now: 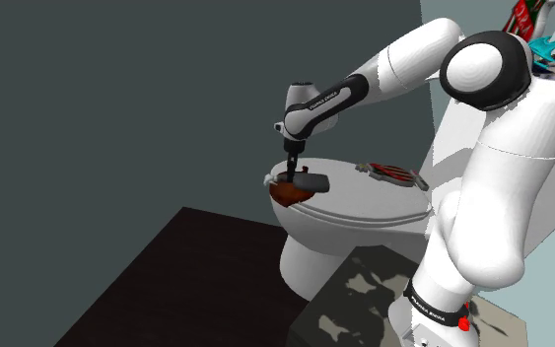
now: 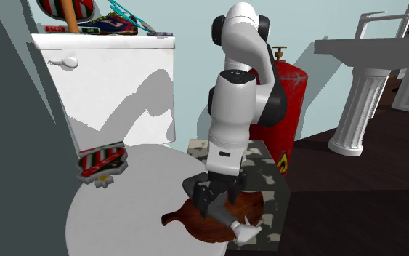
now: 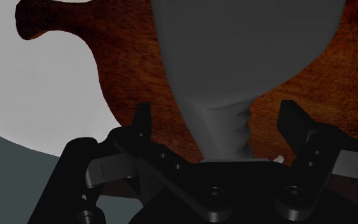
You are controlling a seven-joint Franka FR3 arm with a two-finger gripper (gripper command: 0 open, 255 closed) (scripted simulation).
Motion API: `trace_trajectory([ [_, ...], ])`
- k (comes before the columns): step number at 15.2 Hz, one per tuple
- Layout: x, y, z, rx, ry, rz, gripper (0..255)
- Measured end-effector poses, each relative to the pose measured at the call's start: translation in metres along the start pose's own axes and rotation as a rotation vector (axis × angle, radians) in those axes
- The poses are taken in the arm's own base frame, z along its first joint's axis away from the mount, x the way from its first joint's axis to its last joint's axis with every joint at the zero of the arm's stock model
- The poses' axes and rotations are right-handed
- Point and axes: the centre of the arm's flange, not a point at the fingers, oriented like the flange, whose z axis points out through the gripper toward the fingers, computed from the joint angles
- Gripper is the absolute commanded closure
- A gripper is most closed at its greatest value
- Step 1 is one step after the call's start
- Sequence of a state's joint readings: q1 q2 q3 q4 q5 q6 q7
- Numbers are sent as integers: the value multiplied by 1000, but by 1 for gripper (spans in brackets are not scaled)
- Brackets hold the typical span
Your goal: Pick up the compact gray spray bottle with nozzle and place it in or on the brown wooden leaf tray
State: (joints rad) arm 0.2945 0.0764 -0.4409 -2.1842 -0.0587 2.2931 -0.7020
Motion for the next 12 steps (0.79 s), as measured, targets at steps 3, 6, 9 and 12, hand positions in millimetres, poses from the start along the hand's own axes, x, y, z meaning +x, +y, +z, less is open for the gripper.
trace_trajectory([
  [3, 0, 1, -18, 0, 1, 0, 0],
  [6, 1, 0, -45, -1, 1, 0, 0],
  [9, 0, 0, -50, 0, 0, 0, 0],
  [12, 0, 0, -50, 0, 0, 0, 0],
])
